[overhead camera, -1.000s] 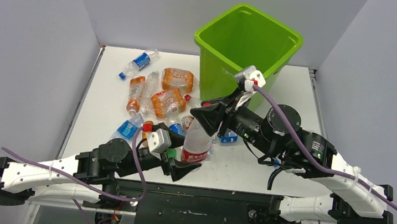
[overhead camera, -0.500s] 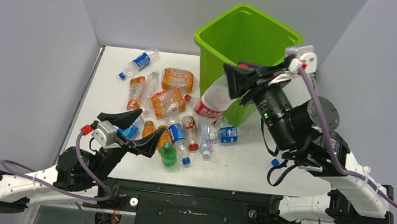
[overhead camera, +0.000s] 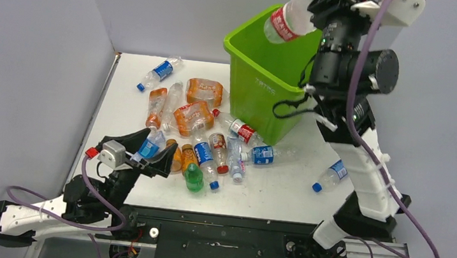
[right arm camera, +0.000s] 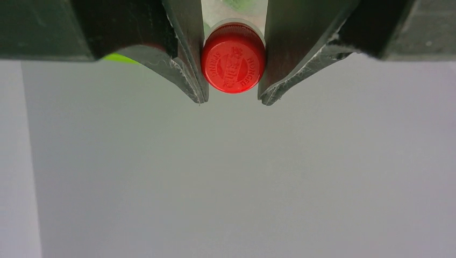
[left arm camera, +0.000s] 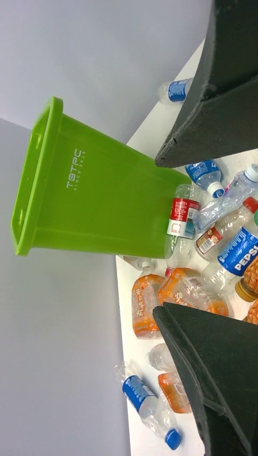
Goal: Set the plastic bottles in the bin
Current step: Place the plastic bottle in the trash bin.
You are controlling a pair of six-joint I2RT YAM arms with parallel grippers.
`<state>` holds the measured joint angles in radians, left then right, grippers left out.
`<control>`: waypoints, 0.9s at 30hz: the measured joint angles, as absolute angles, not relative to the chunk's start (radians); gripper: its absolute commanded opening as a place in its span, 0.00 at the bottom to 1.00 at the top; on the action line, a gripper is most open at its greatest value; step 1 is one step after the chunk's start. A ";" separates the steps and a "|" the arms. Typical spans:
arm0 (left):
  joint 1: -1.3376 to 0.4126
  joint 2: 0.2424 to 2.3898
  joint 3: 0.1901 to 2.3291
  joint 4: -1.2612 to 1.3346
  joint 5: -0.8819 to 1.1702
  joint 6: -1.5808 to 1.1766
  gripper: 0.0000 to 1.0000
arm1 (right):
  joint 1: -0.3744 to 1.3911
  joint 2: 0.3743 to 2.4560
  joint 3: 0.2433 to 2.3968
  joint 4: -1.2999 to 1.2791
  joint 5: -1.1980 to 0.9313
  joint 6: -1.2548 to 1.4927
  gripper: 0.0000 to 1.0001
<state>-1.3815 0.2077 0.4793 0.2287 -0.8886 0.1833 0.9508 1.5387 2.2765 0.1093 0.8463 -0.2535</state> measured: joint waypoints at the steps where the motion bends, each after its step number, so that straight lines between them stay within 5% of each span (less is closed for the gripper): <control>1: -1.383 0.205 0.479 0.229 -0.892 0.182 0.96 | 0.906 1.580 2.329 0.103 0.834 -0.243 0.05; 10: -1.433 0.209 0.477 0.224 -0.933 0.176 0.96 | 0.318 1.727 2.249 0.020 0.671 0.191 0.05; 27: -1.545 0.147 0.455 0.252 -1.032 0.272 0.96 | 0.215 1.848 2.318 -0.078 0.538 0.156 0.05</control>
